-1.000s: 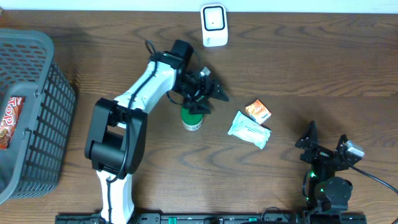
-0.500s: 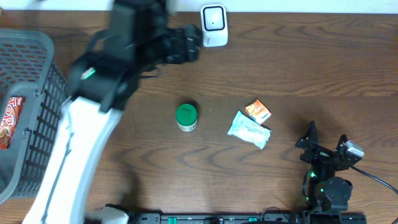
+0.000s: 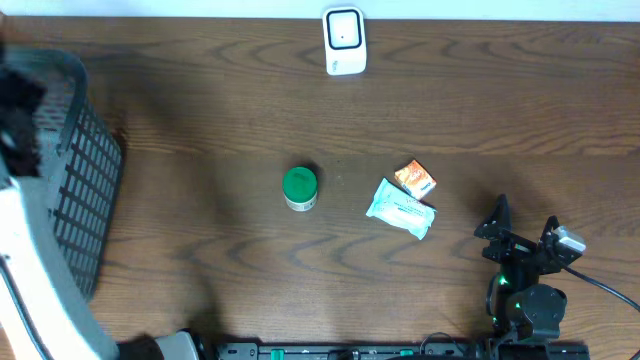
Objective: Scan the item barcode
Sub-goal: 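Reach the left gripper into the basket and grasp the red snack bar, then carry the red snack bar with the left gripper toward the scanner, then drop the snack bar left of the wipes and retract the left arm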
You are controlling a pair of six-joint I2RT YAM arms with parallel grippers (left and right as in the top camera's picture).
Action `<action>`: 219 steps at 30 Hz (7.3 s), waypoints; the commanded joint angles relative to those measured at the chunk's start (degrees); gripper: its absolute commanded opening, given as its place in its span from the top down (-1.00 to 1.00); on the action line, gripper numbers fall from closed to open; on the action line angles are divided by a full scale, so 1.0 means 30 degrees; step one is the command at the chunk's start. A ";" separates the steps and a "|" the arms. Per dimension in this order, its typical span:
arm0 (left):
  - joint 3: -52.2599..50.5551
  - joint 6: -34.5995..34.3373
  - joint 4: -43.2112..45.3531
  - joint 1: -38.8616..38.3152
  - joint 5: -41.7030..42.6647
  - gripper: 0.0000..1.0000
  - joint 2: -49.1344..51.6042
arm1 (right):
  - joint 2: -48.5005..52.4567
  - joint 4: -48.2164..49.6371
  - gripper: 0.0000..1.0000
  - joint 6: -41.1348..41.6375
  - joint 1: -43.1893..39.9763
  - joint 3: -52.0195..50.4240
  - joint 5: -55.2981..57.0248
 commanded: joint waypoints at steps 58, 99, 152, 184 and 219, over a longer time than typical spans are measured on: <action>-0.1654 1.5446 0.5399 0.7941 0.7395 0.83 1.6487 | -0.0102 -0.0044 -0.99 -0.0211 0.0168 -0.0066 0.0189; -0.5260 0.9136 0.5479 0.7737 0.9238 -0.55 0.4415 | -0.0102 -0.0044 -0.99 -0.0211 0.0168 -0.0066 0.0189; -0.7133 0.1231 0.5821 0.3315 1.4302 0.86 -0.7992 | -0.0095 -0.0044 -0.99 -0.0211 0.0168 -0.0066 0.0189; -1.2706 0.4991 1.1264 -2.1784 1.3391 -0.56 0.7366 | -0.0095 -0.0044 -0.99 -0.0211 0.0168 -0.0066 0.0189; -0.8393 2.2440 1.6757 -1.9613 -0.8160 -0.66 -1.3427 | -0.0095 -0.0044 -0.99 -0.0211 0.0168 -0.0066 0.0189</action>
